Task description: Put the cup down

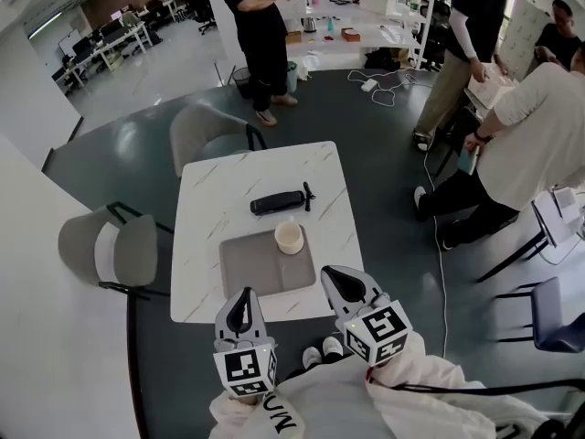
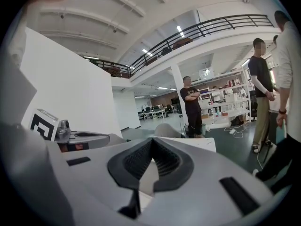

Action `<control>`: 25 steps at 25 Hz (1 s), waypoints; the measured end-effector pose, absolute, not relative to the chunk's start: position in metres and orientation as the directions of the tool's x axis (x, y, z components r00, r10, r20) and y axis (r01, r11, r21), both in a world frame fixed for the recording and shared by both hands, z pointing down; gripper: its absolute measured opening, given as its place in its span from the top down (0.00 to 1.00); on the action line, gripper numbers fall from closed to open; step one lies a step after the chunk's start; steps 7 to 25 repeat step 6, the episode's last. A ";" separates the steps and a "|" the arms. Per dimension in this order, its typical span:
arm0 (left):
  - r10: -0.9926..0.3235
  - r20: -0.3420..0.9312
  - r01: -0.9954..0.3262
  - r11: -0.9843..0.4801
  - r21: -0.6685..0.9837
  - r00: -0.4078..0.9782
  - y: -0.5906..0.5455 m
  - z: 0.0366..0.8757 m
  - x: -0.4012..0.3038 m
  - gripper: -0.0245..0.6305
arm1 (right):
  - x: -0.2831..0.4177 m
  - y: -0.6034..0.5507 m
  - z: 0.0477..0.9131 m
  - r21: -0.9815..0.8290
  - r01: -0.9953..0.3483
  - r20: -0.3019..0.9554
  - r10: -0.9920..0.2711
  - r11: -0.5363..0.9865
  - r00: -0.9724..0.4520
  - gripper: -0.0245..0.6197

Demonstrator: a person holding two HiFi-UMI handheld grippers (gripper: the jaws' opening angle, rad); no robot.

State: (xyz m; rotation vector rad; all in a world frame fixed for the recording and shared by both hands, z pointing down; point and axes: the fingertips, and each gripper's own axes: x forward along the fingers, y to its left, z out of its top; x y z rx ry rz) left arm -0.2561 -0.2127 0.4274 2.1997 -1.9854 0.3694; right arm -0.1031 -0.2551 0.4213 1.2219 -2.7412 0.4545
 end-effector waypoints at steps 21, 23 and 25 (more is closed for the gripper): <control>-0.953 0.289 -0.993 -0.108 -0.048 0.090 -0.216 0.431 -0.259 0.95 | -0.107 -0.257 0.425 -0.227 -0.740 0.221 -0.706 0.634 -0.673 0.95; -0.953 0.289 -0.993 -0.108 -0.048 0.090 -0.216 0.431 -0.259 0.95 | -0.107 -0.257 0.425 -0.227 -0.740 0.221 -0.706 0.634 -0.673 0.95; -0.953 0.289 -0.993 -0.108 -0.048 0.090 -0.216 0.431 -0.259 0.95 | -0.107 -0.257 0.425 -0.227 -0.740 0.221 -0.706 0.634 -0.673 0.95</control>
